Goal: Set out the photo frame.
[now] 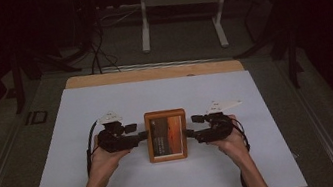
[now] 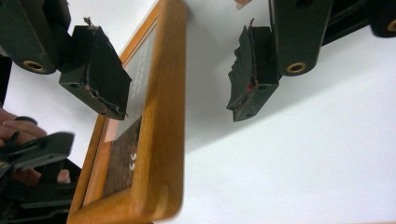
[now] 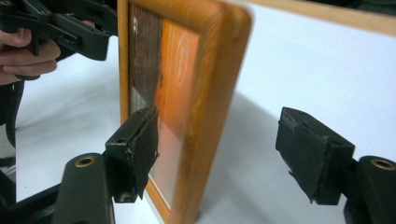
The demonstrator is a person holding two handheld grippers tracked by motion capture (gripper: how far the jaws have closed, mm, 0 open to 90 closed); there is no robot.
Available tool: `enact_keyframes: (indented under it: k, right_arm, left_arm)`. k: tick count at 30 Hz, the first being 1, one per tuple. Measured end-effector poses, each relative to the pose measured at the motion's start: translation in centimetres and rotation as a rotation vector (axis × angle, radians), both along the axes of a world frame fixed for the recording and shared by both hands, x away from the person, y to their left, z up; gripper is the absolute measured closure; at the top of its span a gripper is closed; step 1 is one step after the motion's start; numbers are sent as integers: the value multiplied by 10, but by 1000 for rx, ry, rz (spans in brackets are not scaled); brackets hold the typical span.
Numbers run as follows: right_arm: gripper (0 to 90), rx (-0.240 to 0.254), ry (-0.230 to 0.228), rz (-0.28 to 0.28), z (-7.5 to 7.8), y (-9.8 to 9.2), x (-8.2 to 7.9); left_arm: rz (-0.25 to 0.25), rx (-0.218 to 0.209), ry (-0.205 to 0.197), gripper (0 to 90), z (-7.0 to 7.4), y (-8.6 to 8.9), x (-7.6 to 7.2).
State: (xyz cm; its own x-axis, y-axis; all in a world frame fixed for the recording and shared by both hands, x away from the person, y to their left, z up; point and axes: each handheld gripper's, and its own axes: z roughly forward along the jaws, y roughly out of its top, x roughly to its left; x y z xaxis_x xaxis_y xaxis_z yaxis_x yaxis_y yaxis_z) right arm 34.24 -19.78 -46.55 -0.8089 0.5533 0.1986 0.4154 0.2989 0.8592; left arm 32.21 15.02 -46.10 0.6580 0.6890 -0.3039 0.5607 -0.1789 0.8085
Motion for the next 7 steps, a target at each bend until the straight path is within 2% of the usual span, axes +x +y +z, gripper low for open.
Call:
enact_keyframes:
  k: [1,3,4,5,6,7]
  right_arm:
    - [269,-8,-15,-17,4,-9,-1]
    - [254,-28,-19,-39,4,-15,0]
    - [249,-41,-16,-51,4,-19,1]
    - [249,-41,-16,-51,4,-19,1]
    - [229,-78,-7,-80,1,-25,4]
    - [229,-78,-7,-80,1,-25,4]
  left_arm:
    - [24,-3,-14,364,3,8,-1]
    - [75,29,-27,361,3,18,0]
    - [75,29,-27,358,3,18,0]
    - [100,59,-32,358,2,20,0]
    - [130,100,-37,349,1,23,1]
    - [163,148,-43,348,-2,25,1]
